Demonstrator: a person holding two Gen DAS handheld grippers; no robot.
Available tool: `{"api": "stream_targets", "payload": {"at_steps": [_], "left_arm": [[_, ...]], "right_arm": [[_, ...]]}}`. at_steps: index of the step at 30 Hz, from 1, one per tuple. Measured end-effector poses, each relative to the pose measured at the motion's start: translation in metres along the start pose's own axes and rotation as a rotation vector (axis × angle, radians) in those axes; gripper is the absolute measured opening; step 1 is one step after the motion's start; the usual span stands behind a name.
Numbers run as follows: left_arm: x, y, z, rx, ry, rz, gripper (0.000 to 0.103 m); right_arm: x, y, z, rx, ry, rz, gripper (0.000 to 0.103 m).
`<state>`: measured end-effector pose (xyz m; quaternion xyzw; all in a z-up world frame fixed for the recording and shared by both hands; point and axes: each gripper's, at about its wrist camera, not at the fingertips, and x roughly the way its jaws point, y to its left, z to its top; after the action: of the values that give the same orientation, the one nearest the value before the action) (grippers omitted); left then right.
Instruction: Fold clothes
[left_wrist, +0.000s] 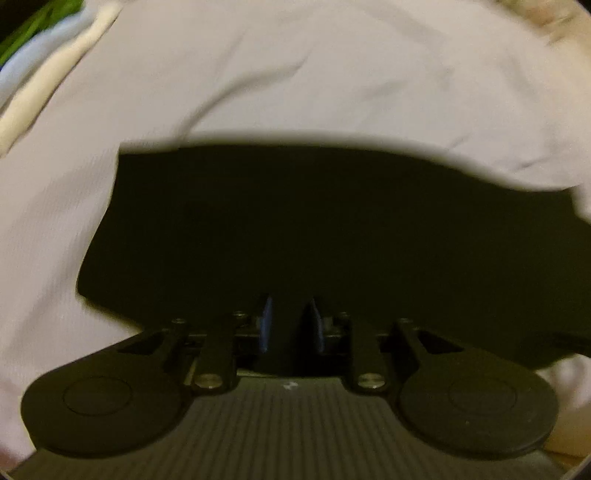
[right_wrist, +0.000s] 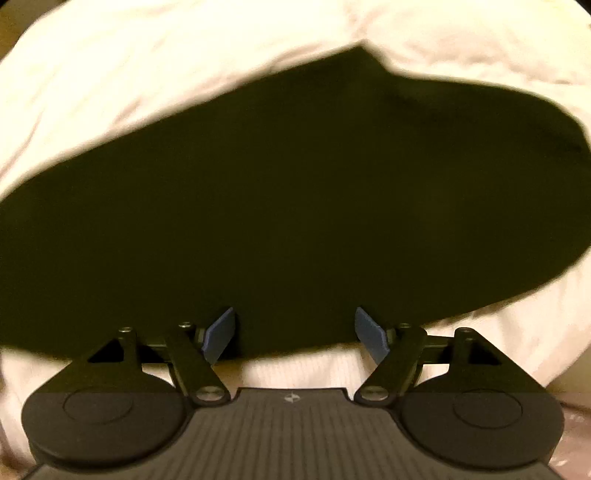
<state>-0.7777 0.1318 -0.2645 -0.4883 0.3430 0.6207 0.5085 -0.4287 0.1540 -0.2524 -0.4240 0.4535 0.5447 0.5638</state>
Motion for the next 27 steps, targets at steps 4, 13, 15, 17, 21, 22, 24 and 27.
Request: {"api": "stream_targets", "payload": {"at_steps": [4,13,15,17,21,22,24,27], "left_arm": [[-0.036,-0.027,0.011,0.037,-0.02,0.123,0.037],[-0.135,-0.127,-0.014,0.095,-0.122,0.116,0.071],[-0.147,-0.144,-0.021,0.114,-0.119,0.111,0.071],[-0.161,-0.158,-0.03,0.137,-0.119,0.103,0.072],[-0.189,-0.175,-0.039,0.181,-0.157,0.087,0.077],[-0.195,-0.177,-0.04,0.192,-0.168,0.08,0.077],[-0.206,-0.177,-0.041,0.214,-0.188,0.067,0.081],[-0.22,-0.172,-0.044,0.241,-0.203,0.045,0.081]], "right_arm": [[-0.024,-0.017,-0.002,-0.004,-0.03,0.043,0.087],[-0.109,-0.114,-0.005,0.071,-0.115,0.136,0.089],[-0.123,-0.128,-0.011,0.088,-0.132,0.148,0.089],[-0.135,-0.137,-0.021,0.097,-0.139,0.142,0.089],[-0.163,-0.139,-0.041,0.097,-0.163,0.109,0.089],[-0.171,-0.137,-0.047,0.097,-0.172,0.1,0.089],[-0.184,-0.134,-0.057,0.103,-0.188,0.084,0.089],[-0.192,-0.13,-0.063,0.13,-0.205,0.066,0.089]]}}
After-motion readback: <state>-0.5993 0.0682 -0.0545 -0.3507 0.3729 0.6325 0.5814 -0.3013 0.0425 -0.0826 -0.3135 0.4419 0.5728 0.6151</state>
